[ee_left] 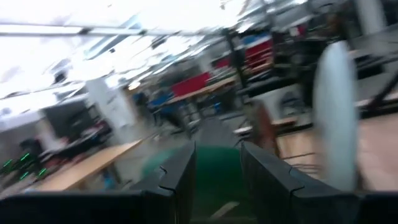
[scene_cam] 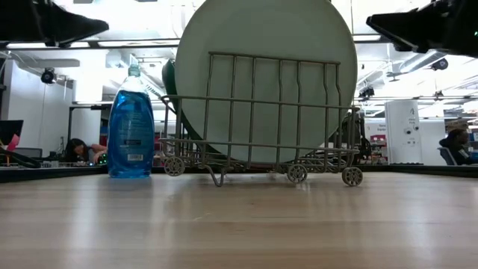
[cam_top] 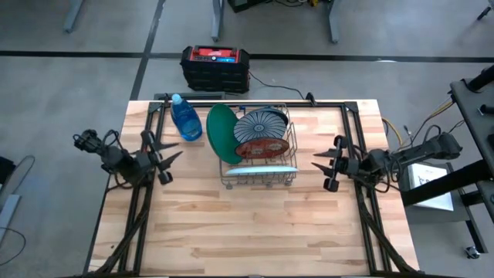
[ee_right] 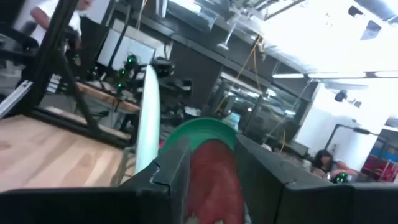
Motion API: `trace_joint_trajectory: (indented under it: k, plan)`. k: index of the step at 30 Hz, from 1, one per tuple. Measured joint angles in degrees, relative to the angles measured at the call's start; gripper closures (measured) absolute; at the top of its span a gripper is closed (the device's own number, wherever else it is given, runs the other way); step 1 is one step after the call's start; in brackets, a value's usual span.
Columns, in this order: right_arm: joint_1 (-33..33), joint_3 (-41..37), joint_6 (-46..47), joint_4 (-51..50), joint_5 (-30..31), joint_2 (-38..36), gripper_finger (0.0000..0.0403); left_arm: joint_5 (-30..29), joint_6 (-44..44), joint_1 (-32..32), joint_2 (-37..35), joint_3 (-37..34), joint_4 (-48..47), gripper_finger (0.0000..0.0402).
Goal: Sort dishes
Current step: Return to Home Position
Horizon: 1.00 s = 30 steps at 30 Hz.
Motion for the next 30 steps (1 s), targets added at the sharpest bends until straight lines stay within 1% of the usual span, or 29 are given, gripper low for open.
trace_joint_trajectory:
  k: [4, 7, 10, 12, 14, 16, 18, 20, 22, 24, 26, 30]
  plan:
    - [-0.1, 0.0, 0.8, -1.6, 0.0, 0.0, 0.0307, -9.2, -0.1, 0.0, -0.9, 0.0, -0.5, 0.0285]
    - [-0.1, 0.0, 1.5, -2.5, 0.0, 0.0, 0.0317, -12.3, 0.1, 0.2, -1.5, 0.0, 0.4, 0.0285]
    - [-0.1, 0.0, 2.3, -3.0, 0.0, 0.0, 0.0328, -17.7, 2.6, 2.2, -1.6, 0.0, 4.8, 0.0285]
    - [-0.1, 0.0, 2.3, -3.0, 0.0, 0.0, 0.0334, -18.7, 6.5, 5.2, -1.6, 0.0, 8.7, 0.0285]
    - [-0.1, 0.0, 1.8, -3.0, 0.1, 0.0, 0.034, -19.0, 9.3, 9.7, -1.6, 0.0, 11.6, 0.0285]
    - [-0.1, 0.0, 1.4, -3.0, 0.1, 0.0, 0.0345, -19.3, 11.4, 15.6, -1.6, 0.0, 12.8, 0.0285]
    - [-0.1, 0.0, 1.3, -3.0, 0.1, 0.0, 0.035, -19.1, 12.6, 23.0, -1.6, 0.0, 12.7, 0.0285]
    - [-0.1, 0.0, 1.2, -3.0, 0.1, 0.0, 0.0353, -16.6, 12.4, 31.4, -1.6, 0.0, 12.8, 0.0285]
    - [-0.1, 0.0, 0.4, -3.0, 0.2, 0.0, 0.0356, -11.5, 11.1, 40.2, -1.3, -0.1, 12.0, 0.0285]
    - [-0.1, 0.0, -0.6, -3.0, 1.3, 0.0, 0.0359, -4.9, 8.9, 48.8, -1.1, -0.1, 10.1, 0.0285]
    - [-0.1, 0.0, -1.3, -3.1, 3.7, 0.0, 0.036, 2.7, 5.4, 57.2, -0.7, -0.1, 7.4, 0.0285]
    - [-0.1, 0.0, -2.1, -4.1, 7.4, 0.1, 0.0355, 16.6, -3.1, 73.3, 1.8, -0.1, 0.6, 0.0285]
